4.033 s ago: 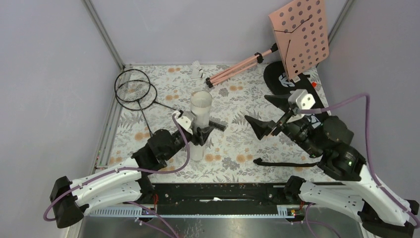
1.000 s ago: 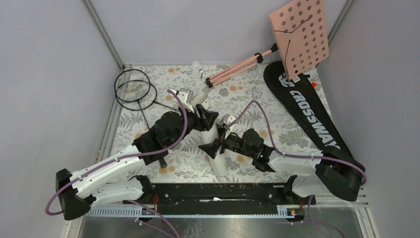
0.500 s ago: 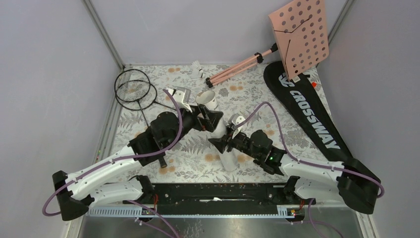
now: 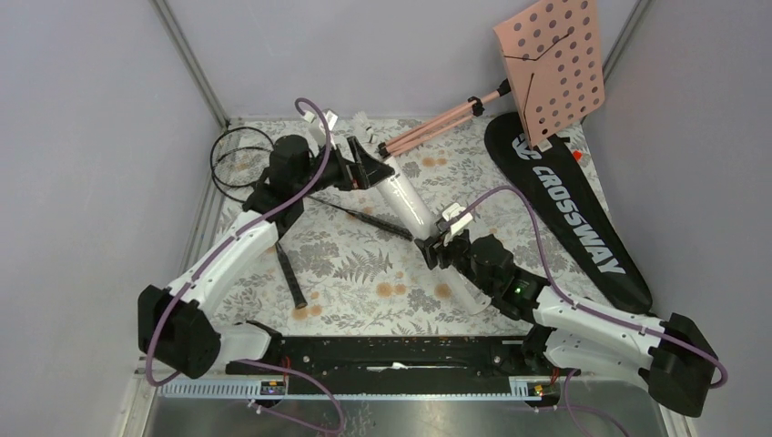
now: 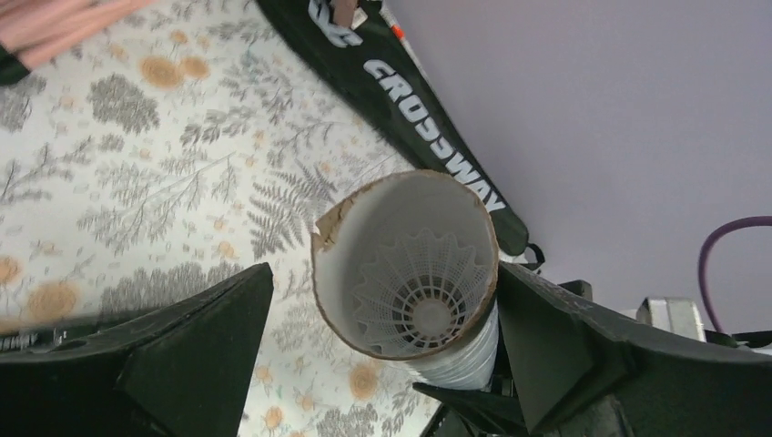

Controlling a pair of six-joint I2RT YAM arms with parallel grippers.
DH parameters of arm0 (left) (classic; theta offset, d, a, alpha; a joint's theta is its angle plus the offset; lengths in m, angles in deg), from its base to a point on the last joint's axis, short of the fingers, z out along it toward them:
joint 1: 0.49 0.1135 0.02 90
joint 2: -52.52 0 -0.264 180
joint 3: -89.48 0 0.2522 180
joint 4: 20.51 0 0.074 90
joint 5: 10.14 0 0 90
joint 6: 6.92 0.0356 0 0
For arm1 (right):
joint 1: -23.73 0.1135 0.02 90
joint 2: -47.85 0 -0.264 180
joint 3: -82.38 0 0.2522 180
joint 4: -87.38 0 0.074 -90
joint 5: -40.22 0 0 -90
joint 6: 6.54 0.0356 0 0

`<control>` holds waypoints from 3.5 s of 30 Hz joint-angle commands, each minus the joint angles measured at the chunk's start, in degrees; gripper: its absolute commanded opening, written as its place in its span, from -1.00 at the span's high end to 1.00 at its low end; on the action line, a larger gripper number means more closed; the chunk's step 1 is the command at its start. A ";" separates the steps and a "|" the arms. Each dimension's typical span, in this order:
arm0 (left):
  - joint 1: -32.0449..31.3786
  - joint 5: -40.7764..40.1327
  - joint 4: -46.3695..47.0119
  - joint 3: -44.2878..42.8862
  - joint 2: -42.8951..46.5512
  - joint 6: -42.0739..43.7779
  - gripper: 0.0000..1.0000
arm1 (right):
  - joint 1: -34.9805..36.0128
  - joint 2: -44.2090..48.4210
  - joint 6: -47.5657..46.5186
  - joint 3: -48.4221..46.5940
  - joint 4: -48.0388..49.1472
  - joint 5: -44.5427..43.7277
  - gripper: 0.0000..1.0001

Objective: Pack up the badminton gear
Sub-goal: Adjust the shuttle tube, then pick up the shuttlecock at the center of the board.

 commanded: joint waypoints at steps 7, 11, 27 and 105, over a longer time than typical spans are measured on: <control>6.12 5.43 11.84 -3.81 0.71 2.91 -0.98 | -2.25 -6.55 1.23 -6.74 6.93 -7.64 0.39; 6.32 -4.36 4.55 -7.64 0.48 5.78 -0.98 | -2.42 -4.41 2.24 -4.50 9.44 -8.87 0.44; 15.69 -1.89 3.72 -35.91 -37.15 2.69 -0.98 | -3.02 7.18 1.53 3.96 20.00 -12.37 0.47; 14.45 -1.74 4.59 -63.90 -76.37 -9.17 0.90 | -3.26 5.19 -1.29 3.30 17.44 -12.57 0.45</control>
